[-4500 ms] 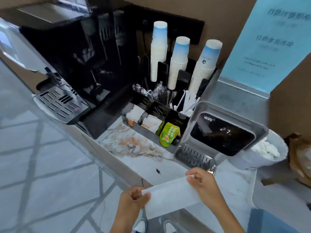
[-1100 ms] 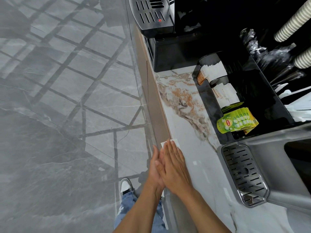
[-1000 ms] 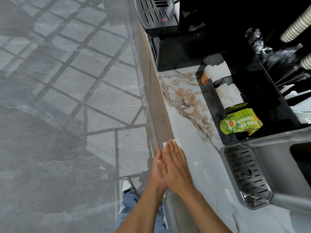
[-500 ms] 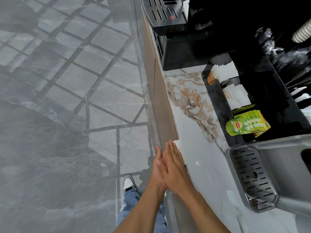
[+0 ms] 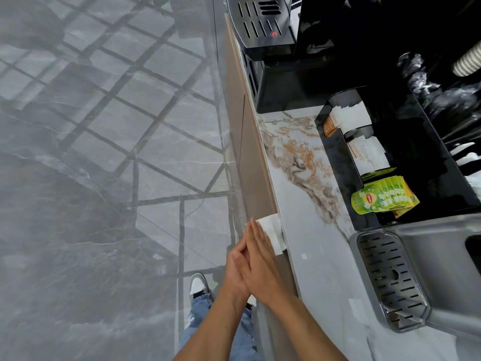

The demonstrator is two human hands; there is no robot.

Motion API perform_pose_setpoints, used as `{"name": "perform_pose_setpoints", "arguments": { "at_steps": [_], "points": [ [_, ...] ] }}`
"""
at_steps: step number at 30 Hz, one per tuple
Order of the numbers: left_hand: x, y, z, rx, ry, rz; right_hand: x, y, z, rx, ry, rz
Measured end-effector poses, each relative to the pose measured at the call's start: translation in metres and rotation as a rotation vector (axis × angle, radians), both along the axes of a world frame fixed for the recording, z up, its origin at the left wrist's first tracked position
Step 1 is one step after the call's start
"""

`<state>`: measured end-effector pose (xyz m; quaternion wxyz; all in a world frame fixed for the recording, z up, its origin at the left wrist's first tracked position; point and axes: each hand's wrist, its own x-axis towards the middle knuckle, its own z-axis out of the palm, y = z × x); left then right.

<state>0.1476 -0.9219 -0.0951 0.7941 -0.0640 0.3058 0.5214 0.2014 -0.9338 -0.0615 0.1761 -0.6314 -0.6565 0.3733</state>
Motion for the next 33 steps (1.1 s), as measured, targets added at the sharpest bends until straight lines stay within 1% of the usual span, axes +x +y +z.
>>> {"name": "perform_pose_setpoints", "arguments": {
  "at_steps": [1,2,4,6,7,8,10,12,13,15,16,17,19,20,22,24,26,28,30,31,33],
  "points": [
    [-0.004,-0.001,0.0,0.019,-0.014,0.006,-0.002,0.0,0.002,0.005,0.019,-0.003],
    [-0.008,0.0,0.004,-0.013,-0.024,-0.007,-0.005,0.0,0.005,0.008,0.044,-0.007],
    [-0.021,0.002,0.005,-0.151,-0.057,-0.059,-0.007,0.001,0.011,0.011,0.089,-0.021],
    [-0.027,0.004,0.017,-0.201,-0.025,-0.087,-0.009,0.002,0.019,0.017,0.101,-0.03],
    [-0.028,0.005,0.022,-0.2,0.025,-0.093,-0.01,0.003,0.023,0.021,0.103,-0.031],
    [-0.03,0.008,0.029,-0.179,0.037,-0.105,-0.011,0.003,0.028,0.027,0.109,-0.032],
    [-0.034,0.01,0.046,-0.004,0.019,-0.069,-0.012,0.003,0.04,0.032,0.129,-0.042],
    [-0.036,0.014,0.062,0.19,-0.071,0.016,-0.012,0.004,0.054,0.021,0.151,-0.051],
    [-0.035,0.016,0.068,0.251,-0.111,0.01,-0.011,0.004,0.062,0.017,0.16,-0.055],
    [-0.032,0.018,0.084,0.255,-0.137,-0.095,-0.007,0.004,0.08,0.018,0.193,-0.069],
    [-0.029,0.018,0.089,0.212,-0.159,-0.159,-0.003,0.003,0.091,0.03,0.216,-0.083],
    [-0.026,0.015,0.096,0.146,-0.144,-0.208,0.002,0.003,0.101,0.055,0.244,-0.108],
    [-0.026,0.014,0.112,0.063,-0.123,-0.268,0.02,-0.001,0.12,0.133,0.317,-0.236],
    [-0.025,0.015,0.121,0.049,-0.166,-0.265,0.032,-0.005,0.127,0.173,0.359,-0.35],
    [-0.019,0.017,0.138,0.005,-0.155,-0.281,0.058,-0.016,0.136,0.226,0.431,-0.642],
    [-0.011,0.018,0.147,-0.043,-0.139,-0.289,0.08,-0.03,0.135,0.185,0.539,-0.935],
    [-0.001,0.016,0.156,-0.057,-0.146,-0.295,0.092,-0.043,0.133,0.042,0.679,-1.116],
    [0.013,0.014,0.164,-0.058,-0.148,-0.308,0.092,-0.052,0.135,-0.141,0.847,-1.172],
    [0.026,0.009,0.169,-0.049,-0.134,-0.335,0.089,-0.058,0.139,-0.267,0.999,-1.146],
    [0.032,0.006,0.171,-0.037,-0.123,-0.353,0.088,-0.061,0.142,-0.268,1.05,-1.123],
    [0.042,0.001,0.175,-0.012,-0.102,-0.384,0.09,-0.063,0.147,-0.191,1.111,-1.107]
  ]
}}
